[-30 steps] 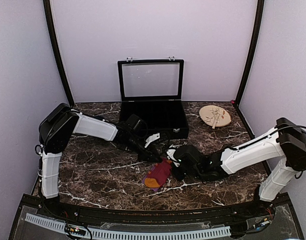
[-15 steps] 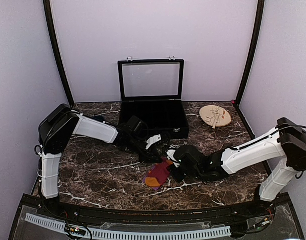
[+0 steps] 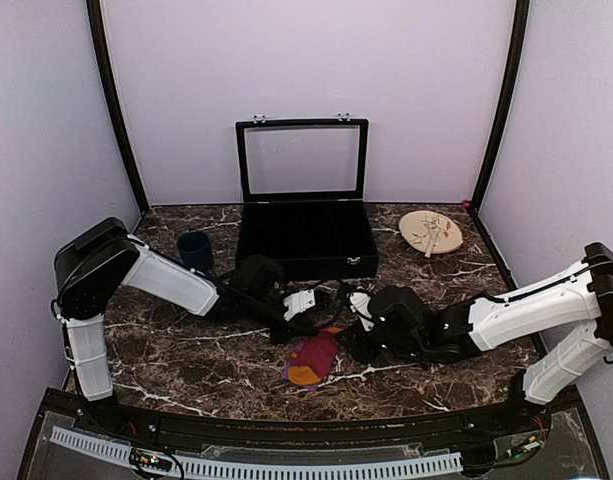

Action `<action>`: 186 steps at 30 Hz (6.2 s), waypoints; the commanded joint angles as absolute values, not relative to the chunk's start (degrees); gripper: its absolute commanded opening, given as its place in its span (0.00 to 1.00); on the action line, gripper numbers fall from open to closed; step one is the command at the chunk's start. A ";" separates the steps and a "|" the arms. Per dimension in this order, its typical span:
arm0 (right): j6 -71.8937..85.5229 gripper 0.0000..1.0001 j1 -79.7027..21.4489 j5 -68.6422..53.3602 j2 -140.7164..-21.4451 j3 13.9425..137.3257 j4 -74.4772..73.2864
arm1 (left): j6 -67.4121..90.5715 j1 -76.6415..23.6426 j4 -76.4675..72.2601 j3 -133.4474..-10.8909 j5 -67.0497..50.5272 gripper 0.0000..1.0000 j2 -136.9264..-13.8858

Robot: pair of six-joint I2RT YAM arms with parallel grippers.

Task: Roll the socks
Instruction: Roll the sock at the center of the board.

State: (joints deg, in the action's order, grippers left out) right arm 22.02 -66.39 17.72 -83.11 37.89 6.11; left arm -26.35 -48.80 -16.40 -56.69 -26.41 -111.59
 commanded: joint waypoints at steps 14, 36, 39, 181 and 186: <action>35.54 0.45 -59.22 7.62 -82.36 40.92 7.64 | -34.49 -53.11 -52.08 -39.20 -8.73 0.00 -106.47; 43.93 0.45 -51.69 -12.33 -90.43 37.74 21.05 | -44.09 -57.22 -72.09 -33.90 -3.11 0.00 -112.37; 44.82 0.45 -51.39 -13.43 -91.67 36.64 23.17 | -44.30 -57.47 -73.56 -33.68 -2.47 0.00 -112.95; 12.97 0.00 -69.48 14.09 -89.22 37.28 23.63 | -23.81 -44.30 22.88 -73.71 -50.05 0.42 -112.51; 12.92 0.00 -69.52 13.99 -89.36 37.33 23.73 | -24.33 -44.23 23.92 -75.21 -50.72 0.29 -114.07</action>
State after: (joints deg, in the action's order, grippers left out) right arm 13.69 -68.66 13.37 -90.56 37.65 20.93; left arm -23.14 -44.62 21.19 -73.23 -48.99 -113.01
